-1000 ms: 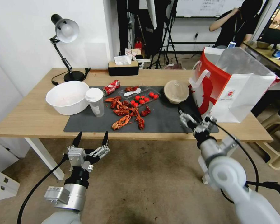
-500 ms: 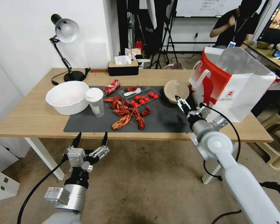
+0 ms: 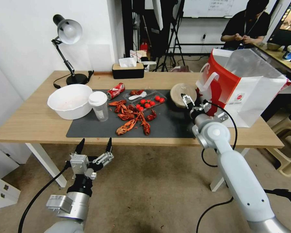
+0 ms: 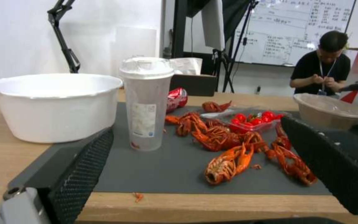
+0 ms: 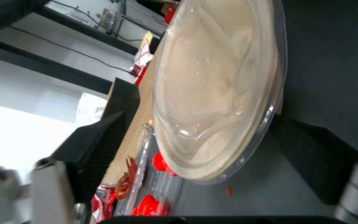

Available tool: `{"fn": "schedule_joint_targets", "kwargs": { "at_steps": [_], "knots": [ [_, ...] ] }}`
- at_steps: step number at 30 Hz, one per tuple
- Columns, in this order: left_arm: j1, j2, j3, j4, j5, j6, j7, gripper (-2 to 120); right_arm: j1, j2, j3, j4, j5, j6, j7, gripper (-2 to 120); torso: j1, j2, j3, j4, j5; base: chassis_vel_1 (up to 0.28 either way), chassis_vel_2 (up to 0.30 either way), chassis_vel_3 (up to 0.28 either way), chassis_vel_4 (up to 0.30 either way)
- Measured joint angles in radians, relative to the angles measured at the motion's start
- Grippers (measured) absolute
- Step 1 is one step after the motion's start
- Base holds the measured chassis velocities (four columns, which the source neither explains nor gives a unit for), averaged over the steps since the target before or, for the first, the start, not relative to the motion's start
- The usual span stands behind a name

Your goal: Pick up the trash from the table and place it into the takeout bag.

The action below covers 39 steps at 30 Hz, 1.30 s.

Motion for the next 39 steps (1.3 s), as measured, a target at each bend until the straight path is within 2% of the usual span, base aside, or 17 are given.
{"fn": "schedule_joint_targets", "kwargs": {
  "at_steps": [4, 6, 7, 8, 9, 10, 13, 14, 17, 21, 24, 27, 30, 33, 34, 38, 39],
  "knots": [
    [-0.001, 0.001, -0.002, 0.004, -0.003, 0.000, -0.001, 100, 0.055, 0.021, 0.001, -0.045, 0.013, -0.008, 0.010, 76, 0.000, 0.000, 0.000, 0.0001, -0.0001, 0.000, 0.000, 0.000, 0.000],
    [-0.003, 0.002, -0.002, 0.008, -0.004, -0.002, -0.002, 100, 0.098, 0.036, 0.001, -0.083, 0.024, -0.031, 0.051, 65, 0.000, 0.000, 0.000, 0.0002, -0.0001, 0.000, 0.000, 0.000, 0.000],
    [-0.003, 0.002, -0.002, 0.008, -0.004, -0.002, -0.002, 100, 0.098, 0.036, 0.001, -0.083, 0.024, -0.031, 0.051, 65, 0.000, 0.000, 0.000, 0.0002, -0.0001, 0.000, 0.000, 0.000, 0.000],
    [-0.004, 0.002, -0.002, 0.009, -0.004, -0.002, -0.002, 100, 0.106, 0.041, 0.001, -0.093, 0.025, -0.038, 0.058, 59, 0.000, 0.000, 0.000, 0.0001, 0.0000, 0.000, 0.000, 0.000, 0.000],
    [-0.004, 0.004, -0.003, 0.010, -0.005, -0.003, -0.003, 100, 0.108, 0.043, 0.002, -0.094, 0.026, -0.042, 0.063, 54, 0.000, 0.000, 0.000, 0.0001, 0.0000, 0.000, 0.000, 0.000, 0.000],
    [-0.004, 0.004, -0.003, 0.010, -0.005, -0.003, -0.003, 100, 0.108, 0.043, 0.002, -0.094, 0.026, -0.042, 0.063, 54, 0.000, 0.000, 0.000, 0.0001, 0.0000, 0.000, 0.000, 0.000, 0.000],
    [-0.008, 0.007, -0.003, 0.016, -0.005, -0.008, -0.006, 100, 0.108, 0.039, 0.007, -0.095, 0.027, -0.044, 0.073, 38, 0.000, 0.000, 0.000, 0.0001, 0.0001, 0.000, 0.000, 0.000, 0.000],
    [-0.008, 0.007, -0.003, 0.016, -0.005, -0.008, -0.006, 100, 0.108, 0.039, 0.007, -0.095, 0.027, -0.044, 0.073, 38, 0.000, 0.000, 0.000, 0.0001, 0.0001, 0.000, 0.000, 0.000, 0.000],
    [-0.009, 0.007, -0.002, 0.016, -0.005, -0.008, -0.006, 100, 0.102, 0.031, 0.011, -0.096, 0.028, -0.043, 0.073, 25, 0.000, 0.000, 0.000, 0.0000, 0.0001, 0.000, 0.000, 0.000, 0.000],
    [-0.009, 0.008, -0.002, 0.016, -0.005, -0.008, -0.006, 100, 0.102, 0.030, 0.014, -0.096, 0.028, -0.043, 0.073, 15, 0.000, 0.000, 0.000, 0.0000, 0.0001, 0.000, 0.000, 0.000, 0.000],
    [-0.010, 0.008, 0.000, 0.016, -0.005, -0.008, -0.017, 100, 0.098, 0.023, 0.016, -0.093, 0.029, -0.042, 0.066, 0, 0.000, 0.000, 0.000, 0.0003, 0.0000, 0.000, 0.000, 0.000, 0.000],
    [-0.010, 0.007, 0.001, 0.016, -0.005, -0.008, -0.020, 100, 0.089, 0.016, 0.015, -0.083, 0.027, -0.041, 0.056, 0, 0.000, 0.000, 0.000, 0.0002, 0.0001, 0.000, 0.000, 0.000, 0.000],
    [-0.009, 0.009, 0.000, 0.016, -0.007, -0.008, -0.023, 100, 0.060, -0.010, 0.002, -0.042, -0.020, -0.043, 0.015, 0, 0.000, 0.000, 0.000, -0.0001, 0.0002, 0.000, 0.000, 0.000, 0.000],
    [-0.011, 0.009, 0.001, 0.021, -0.006, -0.015, -0.023, 100, 0.014, -0.061, -0.047, 0.039, -0.229, -0.066, -0.028, 0, 0.000, 0.000, 0.000, 0.0002, 0.0000, 0.000, 0.000, 0.000, 0.000],
    [-0.011, 0.009, 0.001, 0.021, -0.006, -0.015, -0.023, 100, 0.014, -0.061, -0.047, 0.039, -0.229, -0.066, -0.028, 0, 0.000, 0.000, 0.000, 0.0002, 0.0000, 0.000, 0.000, 0.000, 0.000],
    [-0.010, 0.006, 0.006, 0.023, -0.004, -0.018, -0.023, 100, -0.044, -0.109, -0.082, 0.108, -0.528, -0.109, -0.063, 0, 0.000, 0.000, 0.000, -0.0002, 0.0002, 0.000, 0.000, 0.000, 0.000],
    [-0.010, 0.006, 0.006, 0.023, -0.004, -0.018, -0.023, 100, -0.044, -0.109, -0.082, 0.108, -0.528, -0.109, -0.063, 0, 0.000, 0.000, 0.000, -0.0002, 0.0002, 0.000, 0.000, 0.000, 0.000]
  ]
}}
